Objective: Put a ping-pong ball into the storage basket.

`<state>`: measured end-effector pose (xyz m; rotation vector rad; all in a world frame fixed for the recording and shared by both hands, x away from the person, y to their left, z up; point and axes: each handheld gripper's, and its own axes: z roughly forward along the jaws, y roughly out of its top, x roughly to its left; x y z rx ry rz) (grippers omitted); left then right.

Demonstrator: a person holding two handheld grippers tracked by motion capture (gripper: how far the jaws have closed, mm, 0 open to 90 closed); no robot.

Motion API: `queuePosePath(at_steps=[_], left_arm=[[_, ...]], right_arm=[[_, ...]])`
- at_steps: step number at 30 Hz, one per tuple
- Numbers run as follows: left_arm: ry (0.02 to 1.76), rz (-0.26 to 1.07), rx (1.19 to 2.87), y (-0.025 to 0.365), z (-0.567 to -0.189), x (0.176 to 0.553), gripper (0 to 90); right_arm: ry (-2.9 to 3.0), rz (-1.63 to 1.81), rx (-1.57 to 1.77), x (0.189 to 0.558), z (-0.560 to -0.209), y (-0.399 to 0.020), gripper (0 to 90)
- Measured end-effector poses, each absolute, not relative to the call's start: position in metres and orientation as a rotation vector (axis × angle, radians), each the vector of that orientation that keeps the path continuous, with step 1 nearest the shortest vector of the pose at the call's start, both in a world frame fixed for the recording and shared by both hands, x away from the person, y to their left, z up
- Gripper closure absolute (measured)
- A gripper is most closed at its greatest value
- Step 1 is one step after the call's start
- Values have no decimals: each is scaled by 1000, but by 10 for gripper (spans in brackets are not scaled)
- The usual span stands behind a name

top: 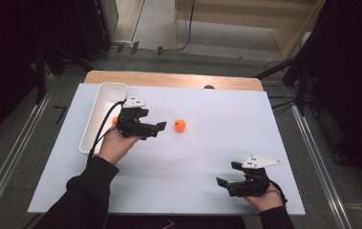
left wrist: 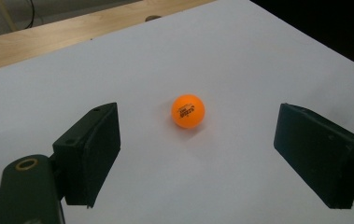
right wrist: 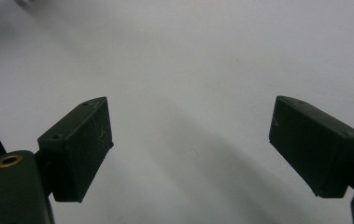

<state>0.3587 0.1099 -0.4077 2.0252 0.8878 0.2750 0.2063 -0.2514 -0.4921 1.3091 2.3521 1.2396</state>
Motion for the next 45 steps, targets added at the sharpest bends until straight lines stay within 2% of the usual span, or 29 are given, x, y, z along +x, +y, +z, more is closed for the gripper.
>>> queuePosePath(at_steps=[17, 45], left_arm=[[868, 245, 2040, 93, -420, 360, 152], [887, 273, 2079, 61, -433, 374, 162]], right_arm=[[2347, 1242, 1300, 206, -492, -253, 119], [2350, 1239, 1303, 207, -492, -252, 119]])
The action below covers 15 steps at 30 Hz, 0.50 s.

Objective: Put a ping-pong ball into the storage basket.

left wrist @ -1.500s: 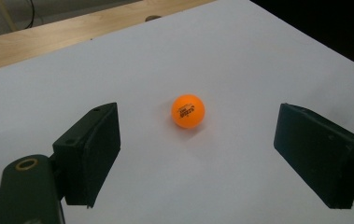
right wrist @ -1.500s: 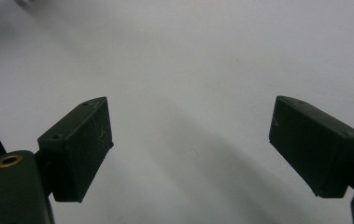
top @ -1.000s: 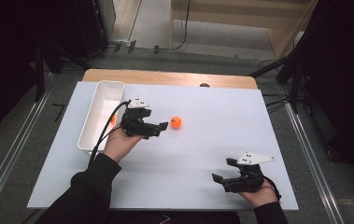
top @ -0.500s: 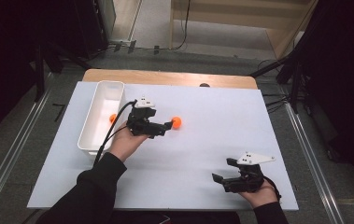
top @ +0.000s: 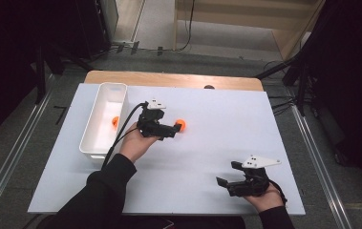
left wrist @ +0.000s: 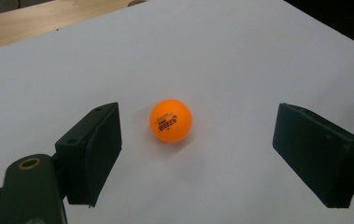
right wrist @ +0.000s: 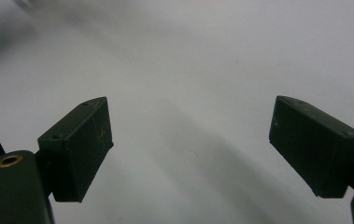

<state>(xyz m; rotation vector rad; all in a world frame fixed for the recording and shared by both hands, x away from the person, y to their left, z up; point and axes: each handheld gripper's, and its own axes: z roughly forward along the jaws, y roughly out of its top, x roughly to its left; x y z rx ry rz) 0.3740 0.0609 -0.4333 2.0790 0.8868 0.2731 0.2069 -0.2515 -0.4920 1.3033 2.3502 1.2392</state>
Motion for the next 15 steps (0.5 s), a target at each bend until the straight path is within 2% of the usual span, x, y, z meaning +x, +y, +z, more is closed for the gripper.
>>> queuePosePath(at_steps=[7, 11, 15], left_arm=[[893, 265, 2075, 55, -434, 381, 162], [911, 204, 2070, 52, -438, 388, 162], [899, 249, 2087, 48, -439, 392, 162]], right_arm=[[2346, 1241, 1303, 206, -492, -252, 119], [2346, 1241, 1300, 206, -492, -252, 119], [2347, 1242, 1303, 206, -492, -252, 119]])
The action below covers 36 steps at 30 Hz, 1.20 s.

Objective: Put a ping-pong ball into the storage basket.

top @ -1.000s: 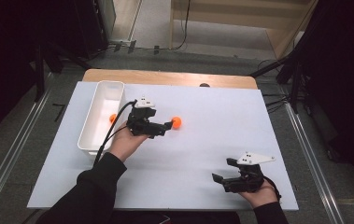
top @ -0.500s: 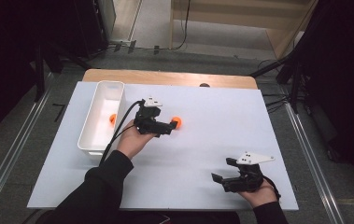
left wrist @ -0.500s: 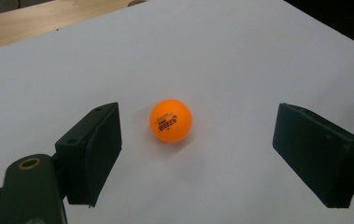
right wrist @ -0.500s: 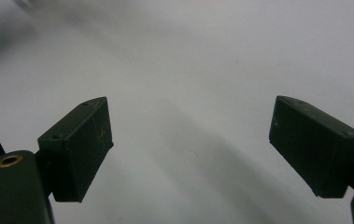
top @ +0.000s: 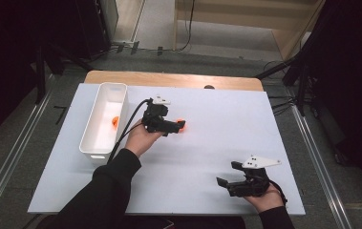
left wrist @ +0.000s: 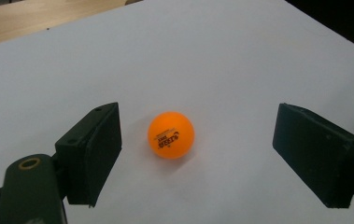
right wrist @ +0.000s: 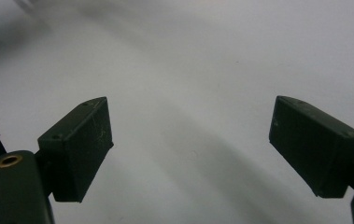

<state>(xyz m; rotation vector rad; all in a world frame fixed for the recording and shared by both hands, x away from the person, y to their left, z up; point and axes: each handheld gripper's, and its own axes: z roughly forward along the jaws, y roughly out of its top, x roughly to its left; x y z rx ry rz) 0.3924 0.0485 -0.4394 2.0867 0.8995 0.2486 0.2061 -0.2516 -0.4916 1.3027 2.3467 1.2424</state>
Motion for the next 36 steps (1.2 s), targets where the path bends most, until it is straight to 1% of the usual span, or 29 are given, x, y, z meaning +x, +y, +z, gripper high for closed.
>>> queuePosePath(at_steps=[3, 7, 11, 17, 18, 20, 21, 22, 26, 36], left_arm=[[889, 273, 2082, 45, -441, 394, 162], [895, 270, 2069, 43, -442, 398, 161], [888, 293, 2091, 40, -443, 403, 162], [895, 267, 2083, 38, -444, 408, 160], [894, 265, 2091, 37, -444, 409, 150], [886, 257, 2094, 36, -445, 411, 81], [883, 255, 2109, 35, -445, 412, 26], [887, 258, 2114, 34, -445, 412, 0], [875, 227, 2118, 33, -446, 413, 0], [891, 264, 2109, 25, -446, 421, 0]], right_arm=[[2349, 1245, 1300, 206, -492, -252, 119], [2350, 1245, 1300, 207, -492, -252, 119], [2350, 1246, 1303, 206, -492, -252, 119], [2351, 1247, 1301, 207, -492, -252, 119], [2351, 1247, 1304, 207, -492, -252, 119], [2351, 1247, 1300, 207, -492, -252, 119], [2351, 1247, 1300, 207, -492, -252, 119], [2351, 1247, 1300, 207, -492, -252, 119], [2353, 1241, 1307, 206, -492, -252, 119], [2353, 1243, 1308, 206, -492, -252, 119]])
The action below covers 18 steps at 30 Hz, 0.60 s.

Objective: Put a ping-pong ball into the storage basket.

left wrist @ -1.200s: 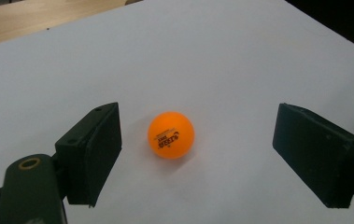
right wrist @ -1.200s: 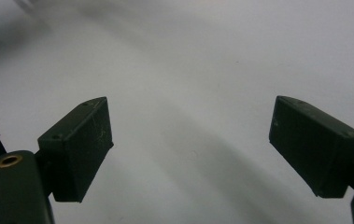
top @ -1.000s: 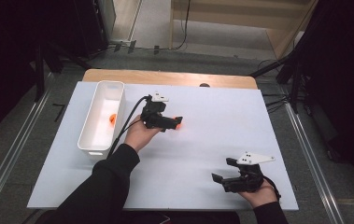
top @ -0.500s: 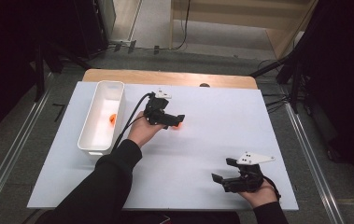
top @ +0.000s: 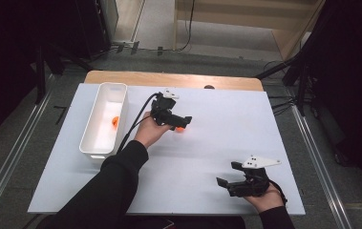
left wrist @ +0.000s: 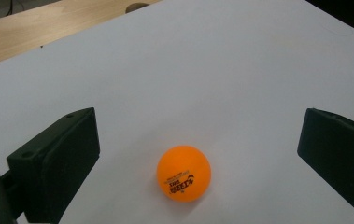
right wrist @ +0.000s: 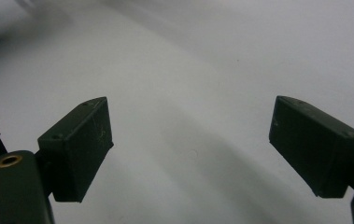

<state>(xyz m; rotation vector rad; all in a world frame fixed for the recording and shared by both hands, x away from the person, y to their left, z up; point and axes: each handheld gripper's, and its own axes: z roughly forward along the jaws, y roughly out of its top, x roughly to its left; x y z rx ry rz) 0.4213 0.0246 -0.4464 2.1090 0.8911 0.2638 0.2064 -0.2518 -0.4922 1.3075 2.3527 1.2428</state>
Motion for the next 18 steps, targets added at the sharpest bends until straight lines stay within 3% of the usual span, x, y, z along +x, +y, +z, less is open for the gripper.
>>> queuePosePath(at_steps=[18], left_arm=[[930, 297, 2100, 15, -458, 430, 0]], right_arm=[[2351, 1250, 1298, 206, -492, -253, 119]])
